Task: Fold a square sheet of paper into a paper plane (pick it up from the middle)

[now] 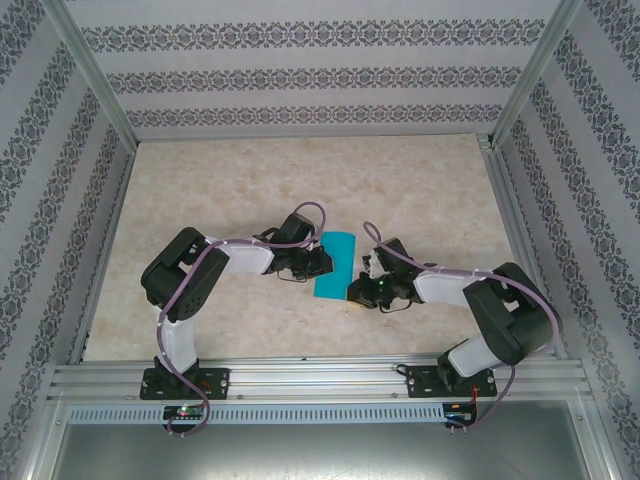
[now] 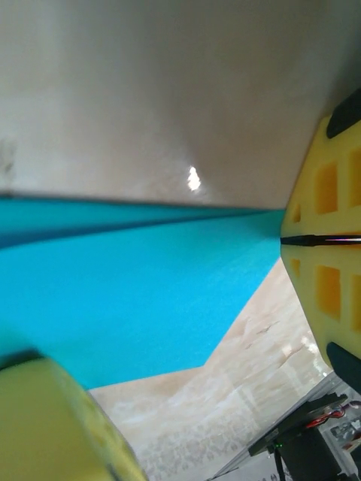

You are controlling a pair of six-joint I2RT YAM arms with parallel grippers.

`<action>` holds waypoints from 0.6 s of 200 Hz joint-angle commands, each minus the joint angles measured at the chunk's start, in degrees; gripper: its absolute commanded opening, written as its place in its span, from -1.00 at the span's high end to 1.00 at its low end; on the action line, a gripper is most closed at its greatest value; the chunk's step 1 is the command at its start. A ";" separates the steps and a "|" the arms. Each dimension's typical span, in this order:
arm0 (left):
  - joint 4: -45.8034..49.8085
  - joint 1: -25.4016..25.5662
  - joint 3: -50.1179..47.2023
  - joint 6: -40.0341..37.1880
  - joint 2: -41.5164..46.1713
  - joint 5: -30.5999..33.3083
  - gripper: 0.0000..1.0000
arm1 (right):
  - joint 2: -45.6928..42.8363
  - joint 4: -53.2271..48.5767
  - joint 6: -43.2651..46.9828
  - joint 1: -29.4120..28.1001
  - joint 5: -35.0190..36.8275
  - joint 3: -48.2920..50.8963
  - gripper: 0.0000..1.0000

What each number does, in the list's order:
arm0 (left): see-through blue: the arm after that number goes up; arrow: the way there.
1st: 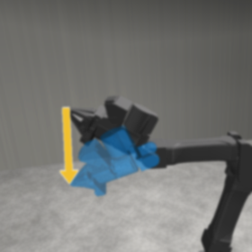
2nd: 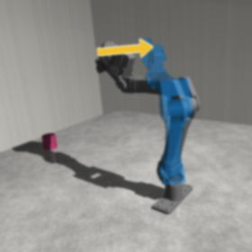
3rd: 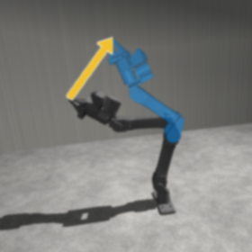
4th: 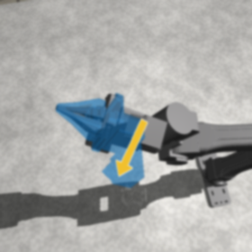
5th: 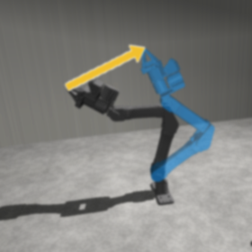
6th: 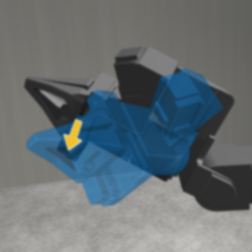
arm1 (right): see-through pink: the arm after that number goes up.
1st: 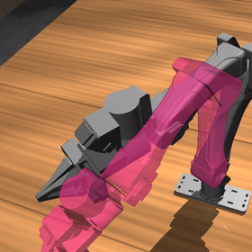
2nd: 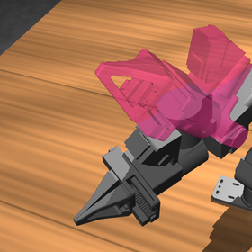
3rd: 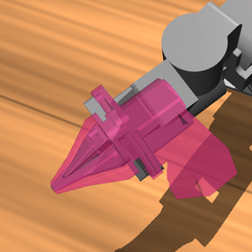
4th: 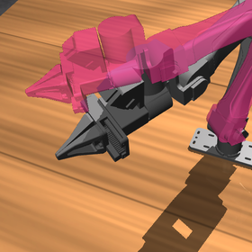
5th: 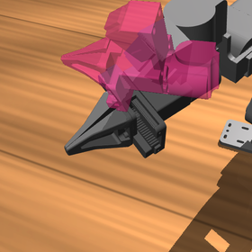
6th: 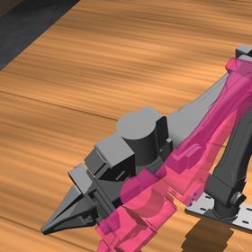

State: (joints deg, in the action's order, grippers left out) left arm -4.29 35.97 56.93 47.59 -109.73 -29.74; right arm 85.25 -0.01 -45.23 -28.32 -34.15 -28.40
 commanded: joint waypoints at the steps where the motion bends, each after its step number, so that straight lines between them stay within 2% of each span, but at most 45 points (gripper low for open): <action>1: 5.40 0.07 -1.03 -0.56 -1.36 5.25 0.69 | -2.71 -8.05 0.07 1.62 0.91 1.73 0.77; 25: 3.81 0.07 -1.38 -0.53 -0.76 3.75 0.66 | -7.74 -8.28 -0.24 2.40 3.78 0.28 0.61; 34: 3.42 0.10 -1.30 -0.48 -0.43 3.15 0.66 | -8.79 -8.24 -0.21 2.71 4.86 -0.74 0.46; 39: 3.19 0.07 -1.35 -0.48 -0.18 2.85 0.65 | -9.03 -8.34 -0.21 2.86 5.61 -1.34 0.38; 53: 2.80 0.10 -1.19 -0.48 0.41 2.13 0.63 | -8.76 -7.78 -0.64 3.50 6.51 -2.88 0.35; 65: 2.64 0.18 -0.93 -0.64 0.90 1.71 0.62 | -7.44 -7.52 -1.01 3.76 6.98 -4.34 0.21; 120: 3.44 0.15 0.53 -1.79 2.41 0.64 0.56 | 0.60 -1.40 -2.05 3.55 2.52 -7.75 0.19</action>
State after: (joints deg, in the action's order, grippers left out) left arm -3.88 36.01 56.93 47.48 -108.97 -29.78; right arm 83.33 -4.16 -46.44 -24.86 -29.78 -34.54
